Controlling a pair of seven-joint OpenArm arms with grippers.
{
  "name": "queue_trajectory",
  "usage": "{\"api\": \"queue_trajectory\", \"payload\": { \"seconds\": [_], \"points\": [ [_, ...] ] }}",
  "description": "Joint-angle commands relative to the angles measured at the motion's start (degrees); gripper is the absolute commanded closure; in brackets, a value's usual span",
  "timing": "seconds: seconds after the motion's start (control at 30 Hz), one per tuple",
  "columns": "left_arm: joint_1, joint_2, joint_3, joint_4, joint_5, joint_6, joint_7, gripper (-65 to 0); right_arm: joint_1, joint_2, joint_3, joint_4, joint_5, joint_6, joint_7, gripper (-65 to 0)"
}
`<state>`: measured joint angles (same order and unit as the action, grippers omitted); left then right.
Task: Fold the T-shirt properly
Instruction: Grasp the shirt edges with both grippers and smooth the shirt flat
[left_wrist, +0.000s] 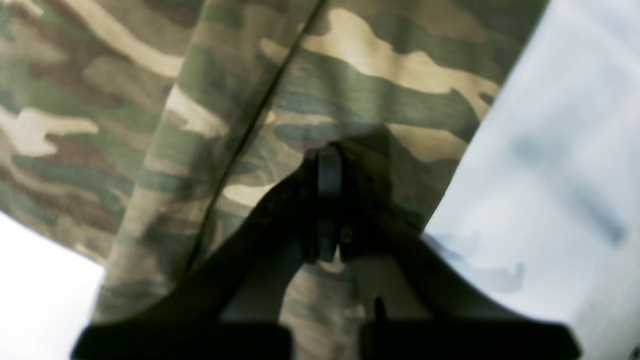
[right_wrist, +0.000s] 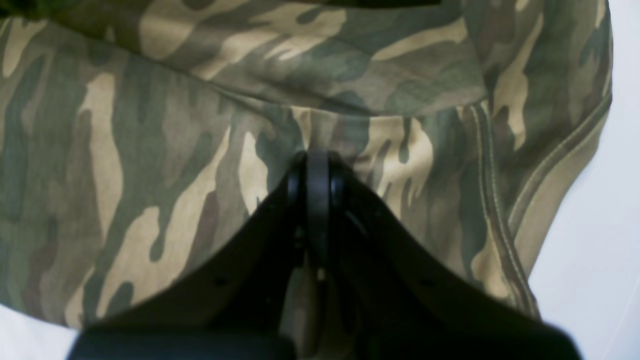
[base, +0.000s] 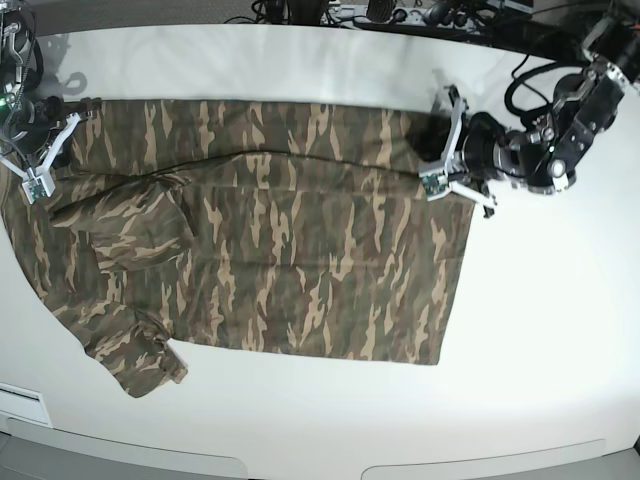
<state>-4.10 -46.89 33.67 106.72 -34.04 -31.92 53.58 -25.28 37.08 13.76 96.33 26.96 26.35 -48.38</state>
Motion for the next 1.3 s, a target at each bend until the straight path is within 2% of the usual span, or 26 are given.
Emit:
{"api": "queue_trajectory", "payload": {
  "seconds": [0.0, 0.1, 0.23, 0.43, 0.57, 0.8, 1.27],
  "points": [
    [2.51, -1.68, 0.87, 0.57, 2.75, -1.09, 6.49, 0.0, -2.21, -0.13, -0.63, -0.81, -0.02, 1.68, -7.39, 0.0],
    [5.38, -3.96, 0.85, 3.78, 5.38, 0.61, 6.45, 0.0, -3.76, -0.04, -0.63, -0.81, -0.02, 1.70, -7.93, 0.0],
    [8.22, -6.86, 0.81, 7.41, 5.51, 1.70, 6.45, 0.0, -6.32, -0.07, -0.63, -0.79, 0.39, 1.49, -7.96, 0.0],
    [11.34, -9.44, 0.79, 11.72, 5.73, 3.26, 6.21, 0.0, -10.36, -0.09, -0.63, -0.70, 1.70, -0.81, -7.78, 0.0],
    [11.76, -9.46, 0.79, 12.22, 7.69, 3.26, 5.25, 0.0, -12.92, -0.11, -0.63, -0.70, 1.75, -1.11, -7.96, 0.0],
    [11.74, -9.46, 0.79, 12.33, 7.65, 3.26, 4.72, 0.0, -17.75, -0.11, -0.63, 0.15, 1.70, -2.23, -8.22, 0.0],
    [11.87, -9.44, 0.79, 14.10, 5.05, 3.23, 4.74, 0.0, -25.00, -0.09, -0.63, 8.83, 0.52, -6.14, -8.17, 0.0]
  ]
}}
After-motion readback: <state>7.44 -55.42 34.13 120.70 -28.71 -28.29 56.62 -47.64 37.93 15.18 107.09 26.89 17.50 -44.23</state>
